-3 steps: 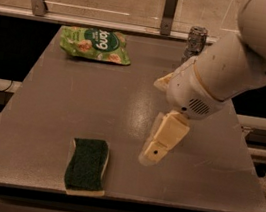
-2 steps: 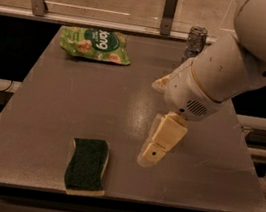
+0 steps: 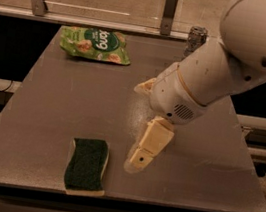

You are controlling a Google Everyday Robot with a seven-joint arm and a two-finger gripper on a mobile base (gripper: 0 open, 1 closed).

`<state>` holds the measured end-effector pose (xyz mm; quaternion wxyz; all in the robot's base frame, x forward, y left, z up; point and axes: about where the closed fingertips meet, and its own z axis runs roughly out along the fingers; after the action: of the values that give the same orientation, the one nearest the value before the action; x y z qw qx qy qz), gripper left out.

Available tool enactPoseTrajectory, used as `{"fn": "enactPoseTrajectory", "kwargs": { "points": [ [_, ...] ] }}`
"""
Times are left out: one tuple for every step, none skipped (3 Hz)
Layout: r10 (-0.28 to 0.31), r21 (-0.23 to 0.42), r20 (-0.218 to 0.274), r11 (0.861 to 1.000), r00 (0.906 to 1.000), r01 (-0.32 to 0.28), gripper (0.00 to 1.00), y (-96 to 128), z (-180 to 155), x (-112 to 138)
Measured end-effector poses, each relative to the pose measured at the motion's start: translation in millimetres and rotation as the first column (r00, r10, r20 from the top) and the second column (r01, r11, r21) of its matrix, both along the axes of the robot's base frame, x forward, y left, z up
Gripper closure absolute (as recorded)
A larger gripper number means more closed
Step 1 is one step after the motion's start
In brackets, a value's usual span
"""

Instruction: Move sponge near green rice chip bag

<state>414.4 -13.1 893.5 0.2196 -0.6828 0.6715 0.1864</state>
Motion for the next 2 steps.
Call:
{"fn": "enactPoseTrajectory", "kwargs": {
  "points": [
    [0.052, 0.045, -0.044, 0.998, 0.9977, -0.05, 0.0, 26.1, -24.1, -14.9],
    [0.085, 0.074, -0.072, 0.994, 0.9938, -0.08, 0.0, 45.3, -44.8, -29.6]
  ]
}}
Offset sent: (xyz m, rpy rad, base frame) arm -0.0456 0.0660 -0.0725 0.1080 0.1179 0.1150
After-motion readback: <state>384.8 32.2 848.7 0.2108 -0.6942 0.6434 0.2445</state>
